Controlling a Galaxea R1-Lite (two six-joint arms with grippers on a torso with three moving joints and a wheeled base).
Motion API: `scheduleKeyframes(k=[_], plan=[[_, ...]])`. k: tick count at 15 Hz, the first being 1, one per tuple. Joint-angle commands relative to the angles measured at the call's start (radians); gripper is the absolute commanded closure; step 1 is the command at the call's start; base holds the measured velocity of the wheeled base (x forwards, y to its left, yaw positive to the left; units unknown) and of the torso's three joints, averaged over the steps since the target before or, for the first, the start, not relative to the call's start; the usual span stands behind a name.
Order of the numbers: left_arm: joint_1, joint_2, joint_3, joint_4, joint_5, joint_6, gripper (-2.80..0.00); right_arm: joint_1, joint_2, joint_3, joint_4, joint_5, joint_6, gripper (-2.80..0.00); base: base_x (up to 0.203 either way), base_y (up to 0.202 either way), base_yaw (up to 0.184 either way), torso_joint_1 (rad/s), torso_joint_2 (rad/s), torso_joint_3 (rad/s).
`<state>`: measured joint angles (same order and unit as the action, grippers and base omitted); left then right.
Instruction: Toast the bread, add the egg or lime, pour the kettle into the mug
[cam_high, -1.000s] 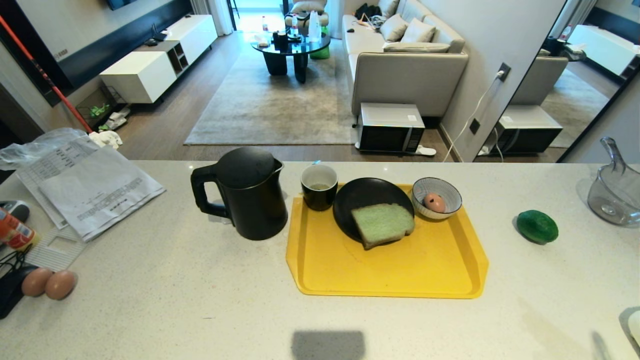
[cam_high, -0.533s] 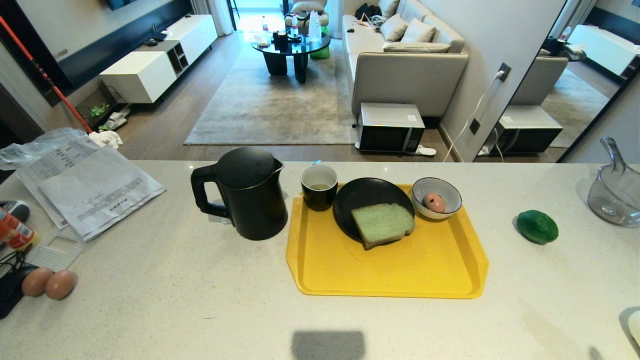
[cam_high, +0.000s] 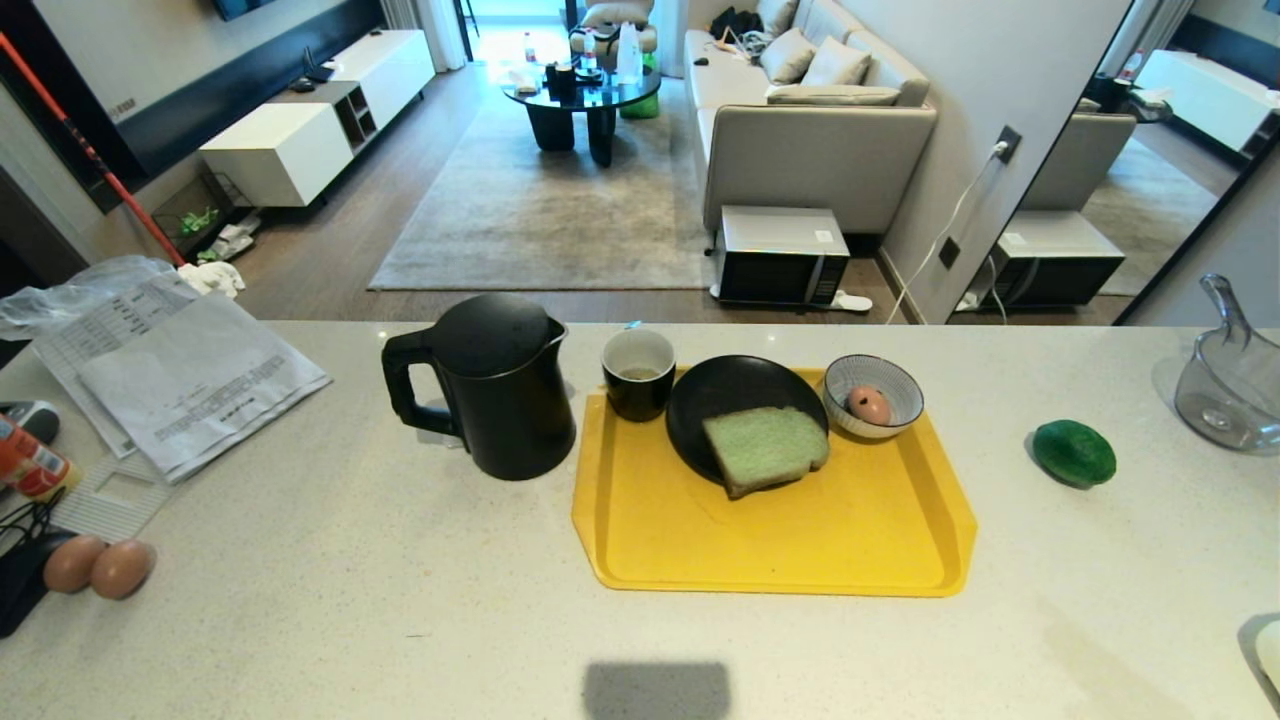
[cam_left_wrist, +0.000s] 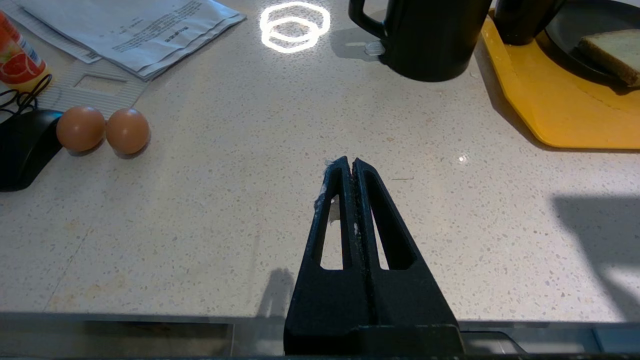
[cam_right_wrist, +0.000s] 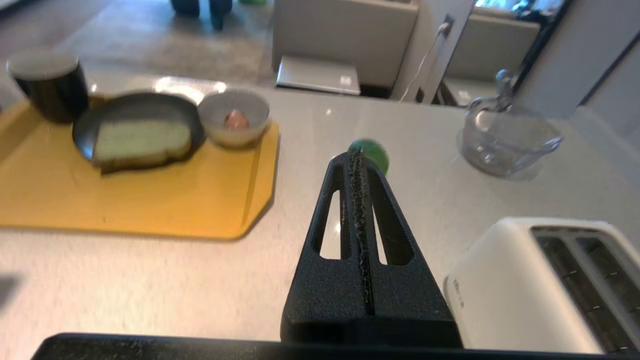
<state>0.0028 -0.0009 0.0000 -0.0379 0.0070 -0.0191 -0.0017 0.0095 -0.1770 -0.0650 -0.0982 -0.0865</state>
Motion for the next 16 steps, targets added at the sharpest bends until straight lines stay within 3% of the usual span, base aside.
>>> scheduleKeyframes(k=[1, 7, 9, 16], plan=[[0.000, -0.002, 0.014, 0.000, 0.001, -0.001, 0.00, 0.000, -0.009, 0.087, 0.001, 0.029, -0.015, 0.00, 0.000, 0.000, 0.000, 0.000, 0.00, 0.000], [0.001, -0.002, 0.014, 0.000, 0.001, -0.001, 0.00, 0.000, -0.010, 0.177, 0.001, 0.087, -0.019, 0.00, 0.000, 0.000, 0.000, 0.000, 0.00, 0.000], [0.000, -0.002, 0.014, 0.000, 0.001, -0.001, 0.00, 0.000, -0.010, 0.176, 0.074, 0.114, -0.009, 0.00, 0.000, 0.000, 0.000, 0.000, 0.00, 0.000], [0.000, -0.002, 0.014, 0.000, 0.001, -0.001, 0.00, 0.000, -0.010, 0.177, 0.065, 0.117, 0.016, 0.00, 0.000, 0.000, 0.000, 0.000, 0.00, 0.000]])
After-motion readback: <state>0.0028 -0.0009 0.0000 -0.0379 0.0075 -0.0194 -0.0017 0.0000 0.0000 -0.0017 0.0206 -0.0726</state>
